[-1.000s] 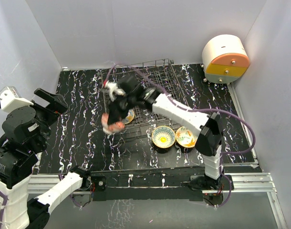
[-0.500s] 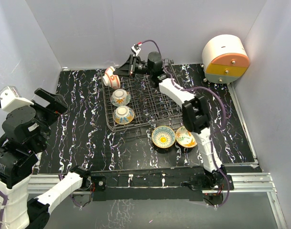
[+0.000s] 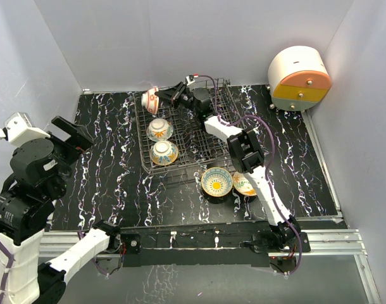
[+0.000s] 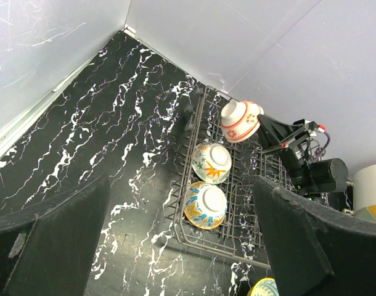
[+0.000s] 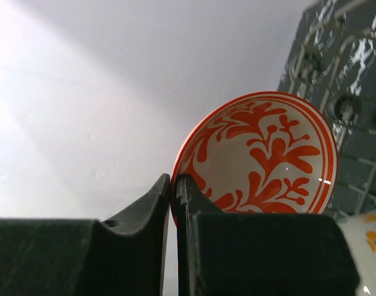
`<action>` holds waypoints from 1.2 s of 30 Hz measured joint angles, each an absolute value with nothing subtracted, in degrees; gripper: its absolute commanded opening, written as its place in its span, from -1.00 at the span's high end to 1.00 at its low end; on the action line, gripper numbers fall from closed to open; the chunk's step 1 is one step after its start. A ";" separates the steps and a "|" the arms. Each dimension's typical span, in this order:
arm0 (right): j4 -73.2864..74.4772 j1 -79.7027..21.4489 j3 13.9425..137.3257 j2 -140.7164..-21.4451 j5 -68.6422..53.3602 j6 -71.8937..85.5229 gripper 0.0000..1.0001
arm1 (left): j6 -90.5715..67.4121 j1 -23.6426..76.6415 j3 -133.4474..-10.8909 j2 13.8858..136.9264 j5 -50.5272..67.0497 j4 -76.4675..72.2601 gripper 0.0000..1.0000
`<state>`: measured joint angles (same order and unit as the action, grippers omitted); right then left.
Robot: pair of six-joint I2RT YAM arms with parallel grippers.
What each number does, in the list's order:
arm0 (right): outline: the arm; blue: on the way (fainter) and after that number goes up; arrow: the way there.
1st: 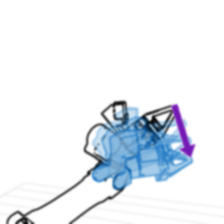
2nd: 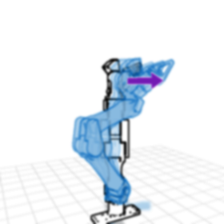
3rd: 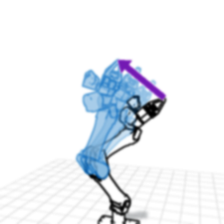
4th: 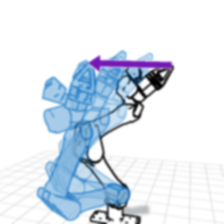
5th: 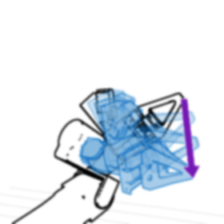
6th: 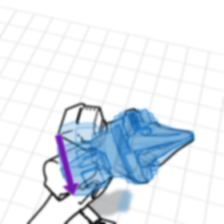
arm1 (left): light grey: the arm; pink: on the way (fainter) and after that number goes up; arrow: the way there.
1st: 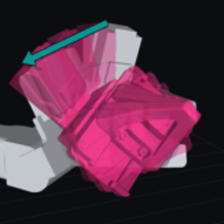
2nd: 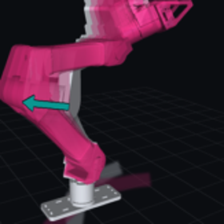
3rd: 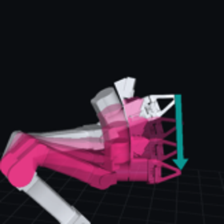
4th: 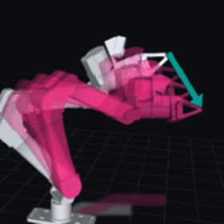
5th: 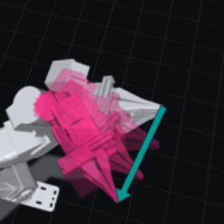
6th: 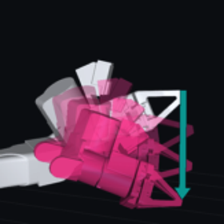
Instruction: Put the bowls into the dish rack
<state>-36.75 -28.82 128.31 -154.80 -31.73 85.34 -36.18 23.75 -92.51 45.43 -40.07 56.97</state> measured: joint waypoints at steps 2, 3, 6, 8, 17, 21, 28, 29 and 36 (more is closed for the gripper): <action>-38.89 -28.80 129.03 -155.22 -29.08 86.48 0.82 | -36.14 23.75 -92.25 45.43 -40.07 56.93 -0.94; -39.83 -28.75 129.54 -155.44 -27.77 87.02 0.81 | -36.14 23.75 -92.09 45.45 -40.07 56.95 -0.94; -42.00 -28.77 131.31 -156.44 -24.58 87.90 0.80 | -36.10 23.75 -91.72 45.63 -40.05 56.95 -0.94; -42.68 -28.77 132.00 -157.10 -22.79 88.25 0.79 | -36.01 23.75 -91.68 45.80 -40.05 56.84 -0.94; -42.17 -28.95 134.02 -161.10 -17.82 88.66 0.76 | -34.48 23.75 -91.00 46.98 -40.01 55.48 -0.94; -39.99 -29.34 135.35 -162.80 -15.92 88.82 0.76 | -33.98 23.75 -90.35 47.05 -40.01 55.16 -0.94; -37.19 -30.46 135.87 -163.50 -12.53 89.73 0.68 | -33.58 23.75 -89.34 46.70 -40.01 54.35 -0.94; -36.75 -30.57 136.25 -163.76 -12.03 89.73 0.68 | -33.58 23.75 -89.19 46.57 -40.01 54.35 -0.94; -34.68 -31.07 136.73 -165.42 -10.33 90.13 0.69 | -32.67 23.75 -89.01 45.84 -40.14 53.87 -0.94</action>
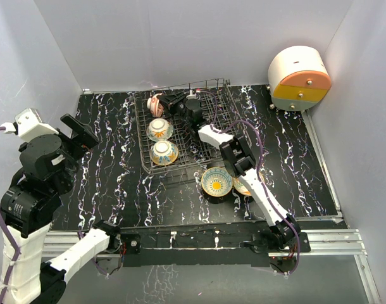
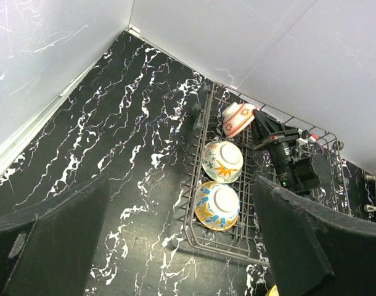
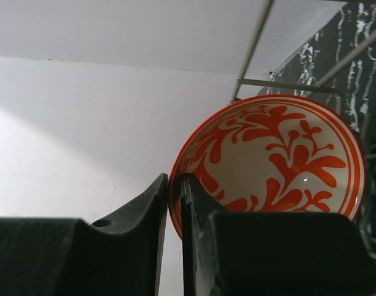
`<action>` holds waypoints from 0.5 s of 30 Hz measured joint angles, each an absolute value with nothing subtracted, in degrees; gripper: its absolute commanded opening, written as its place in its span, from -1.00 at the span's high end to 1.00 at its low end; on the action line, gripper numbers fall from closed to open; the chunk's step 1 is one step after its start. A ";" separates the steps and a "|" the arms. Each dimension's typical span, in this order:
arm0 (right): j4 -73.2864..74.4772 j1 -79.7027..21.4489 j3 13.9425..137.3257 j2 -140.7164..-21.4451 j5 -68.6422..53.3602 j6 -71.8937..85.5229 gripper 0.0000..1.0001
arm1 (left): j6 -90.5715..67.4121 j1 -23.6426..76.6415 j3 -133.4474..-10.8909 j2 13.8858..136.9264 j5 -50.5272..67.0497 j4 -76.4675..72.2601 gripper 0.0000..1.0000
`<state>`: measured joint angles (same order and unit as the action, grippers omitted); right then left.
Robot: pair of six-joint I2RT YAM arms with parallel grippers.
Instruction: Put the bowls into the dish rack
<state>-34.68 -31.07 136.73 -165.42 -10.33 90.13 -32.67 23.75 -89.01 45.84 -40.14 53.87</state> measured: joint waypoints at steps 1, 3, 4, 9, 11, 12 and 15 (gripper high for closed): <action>-34.41 -31.07 136.73 -165.69 -10.24 90.28 0.71 | -32.42 23.75 -89.01 45.80 -40.14 53.80 -0.94; -34.68 -31.03 137.27 -166.36 -10.15 90.65 0.76 | -31.86 23.75 -89.01 45.80 -40.18 53.60 -0.94; -34.61 -31.00 137.40 -166.41 -10.17 90.78 0.80 | -31.53 23.75 -89.01 45.82 -40.21 53.54 -0.94; -36.38 -30.63 137.47 -166.41 -10.41 92.20 0.83 | -30.28 23.75 -89.01 45.82 -40.56 53.36 -0.94; -36.88 -30.65 137.47 -166.41 -10.46 92.88 0.82 | -29.93 23.75 -89.01 45.82 -40.75 53.06 -0.94; -37.10 -30.70 137.47 -166.41 -10.46 93.21 0.81 | -29.74 23.75 -89.01 45.82 -40.88 52.93 -0.94; -37.54 -30.85 137.47 -166.41 -10.41 94.08 0.81 | -29.19 23.75 -89.01 45.82 -40.99 52.66 -0.94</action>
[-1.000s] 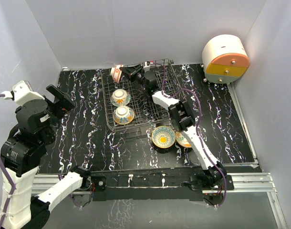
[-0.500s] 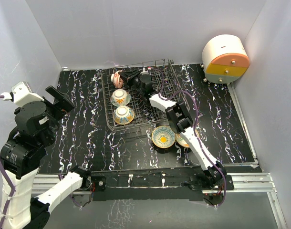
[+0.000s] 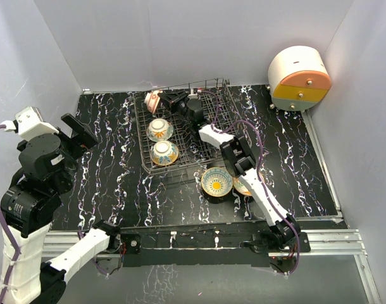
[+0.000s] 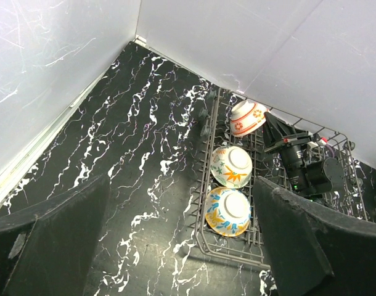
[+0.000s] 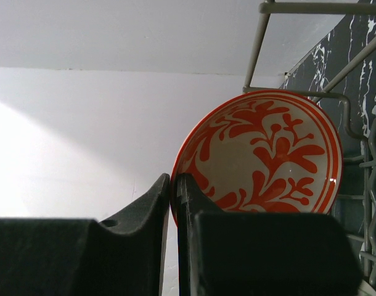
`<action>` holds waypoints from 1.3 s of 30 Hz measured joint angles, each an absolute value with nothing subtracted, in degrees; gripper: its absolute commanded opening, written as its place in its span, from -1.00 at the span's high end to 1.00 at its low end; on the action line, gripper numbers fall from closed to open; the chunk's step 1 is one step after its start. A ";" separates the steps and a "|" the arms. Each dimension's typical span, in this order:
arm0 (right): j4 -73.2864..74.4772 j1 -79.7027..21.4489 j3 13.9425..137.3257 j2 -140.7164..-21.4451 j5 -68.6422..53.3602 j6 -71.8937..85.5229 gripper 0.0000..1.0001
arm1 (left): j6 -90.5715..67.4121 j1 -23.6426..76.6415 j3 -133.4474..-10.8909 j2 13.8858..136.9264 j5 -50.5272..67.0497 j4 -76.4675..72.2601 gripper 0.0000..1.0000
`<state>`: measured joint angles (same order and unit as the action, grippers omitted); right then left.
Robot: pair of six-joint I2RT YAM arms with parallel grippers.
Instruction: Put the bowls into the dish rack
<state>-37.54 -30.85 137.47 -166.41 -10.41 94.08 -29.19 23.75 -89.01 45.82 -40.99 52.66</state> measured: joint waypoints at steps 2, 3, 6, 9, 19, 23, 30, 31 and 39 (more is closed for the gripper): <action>-37.58 -31.00 137.47 -166.41 -10.39 94.89 0.80 | -28.80 23.75 -89.01 45.82 -40.99 52.62 -0.95; -37.60 -31.07 137.47 -166.41 -10.37 95.15 0.79 | -28.49 23.75 -89.01 45.82 -40.99 52.58 -0.94; -37.41 -31.38 137.80 -166.58 -10.31 96.03 0.77 | -27.90 23.75 -89.01 45.82 -41.01 52.40 -0.94; -36.62 -31.51 137.99 -166.69 -9.98 96.20 0.77 | -27.51 23.75 -88.97 45.80 -41.23 52.29 -0.94; -33.71 -31.44 135.92 -166.25 -9.69 96.44 0.75 | -25.43 23.75 -87.81 45.43 -41.63 51.09 -0.94; -34.26 -31.00 132.20 -164.22 -10.02 96.07 0.70 | -24.38 23.75 -87.00 45.52 -41.54 49.84 -0.94; -31.73 -29.10 122.10 -157.64 -9.69 93.38 0.49 | -23.57 23.75 -86.19 45.71 -41.15 48.86 -0.94; -31.31 -28.75 121.27 -157.21 -9.78 93.03 0.45 | -23.57 23.75 -86.19 45.71 -41.10 48.82 -0.94; -27.11 -27.24 119.39 -155.81 -10.44 89.41 0.15 | -23.59 23.75 -86.19 45.71 -41.10 48.82 -0.94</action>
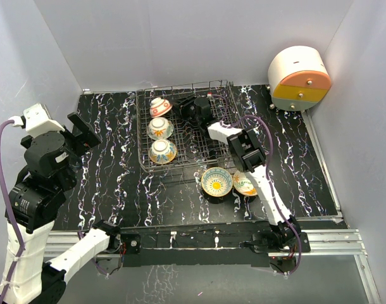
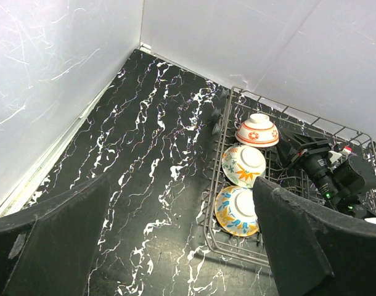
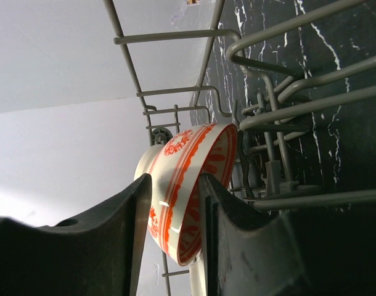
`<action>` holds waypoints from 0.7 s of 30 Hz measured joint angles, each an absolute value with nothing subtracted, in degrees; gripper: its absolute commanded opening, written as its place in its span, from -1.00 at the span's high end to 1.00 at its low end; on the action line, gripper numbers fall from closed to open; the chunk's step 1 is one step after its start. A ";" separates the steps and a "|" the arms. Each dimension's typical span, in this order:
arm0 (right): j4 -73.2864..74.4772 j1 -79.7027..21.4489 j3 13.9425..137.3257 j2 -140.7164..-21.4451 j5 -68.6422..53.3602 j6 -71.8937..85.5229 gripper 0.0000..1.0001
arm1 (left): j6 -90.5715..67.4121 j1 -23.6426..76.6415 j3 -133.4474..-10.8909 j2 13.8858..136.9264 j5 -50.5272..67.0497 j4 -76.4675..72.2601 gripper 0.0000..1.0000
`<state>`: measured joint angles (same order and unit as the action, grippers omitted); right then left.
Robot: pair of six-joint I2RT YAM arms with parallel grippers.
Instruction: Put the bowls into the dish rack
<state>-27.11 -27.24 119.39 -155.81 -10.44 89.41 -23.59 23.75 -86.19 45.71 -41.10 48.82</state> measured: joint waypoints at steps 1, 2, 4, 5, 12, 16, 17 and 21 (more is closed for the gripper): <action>-26.48 -27.18 119.39 -155.65 -10.46 89.08 0.11 | -23.59 23.75 -86.19 45.71 -41.10 48.82 -0.94; -25.47 -27.14 119.39 -155.37 -10.41 88.51 0.10 | -23.59 23.75 -86.19 45.71 -41.10 48.82 -0.94; -22.90 -27.09 119.39 -154.52 -10.22 87.44 0.06 | -23.59 23.75 -86.19 45.71 -41.10 48.82 -0.94; -22.04 -27.09 119.37 -154.12 -9.98 87.02 0.04 | -23.59 23.75 -86.19 45.71 -41.10 48.82 -0.94; -11.18 -26.46 119.13 -149.82 -8.78 84.31 -0.08 | -23.57 23.75 -86.19 45.71 -40.84 48.73 -0.94; -5.02 -26.11 119.13 -147.68 -7.75 82.87 -0.08 | -23.49 23.75 -86.19 45.74 -40.42 48.18 -0.94; -3.70 -26.06 119.07 -147.17 -7.38 82.54 -0.09 | -23.42 23.75 -86.19 45.76 -40.36 48.12 -0.94; -0.62 -26.06 117.99 -145.53 -6.52 81.19 -0.09 | -23.31 23.75 -86.19 45.93 -39.79 47.97 -0.94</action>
<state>-0.62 -26.06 117.99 -145.53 -6.52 81.19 -23.31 23.75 -86.19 45.93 -39.79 47.97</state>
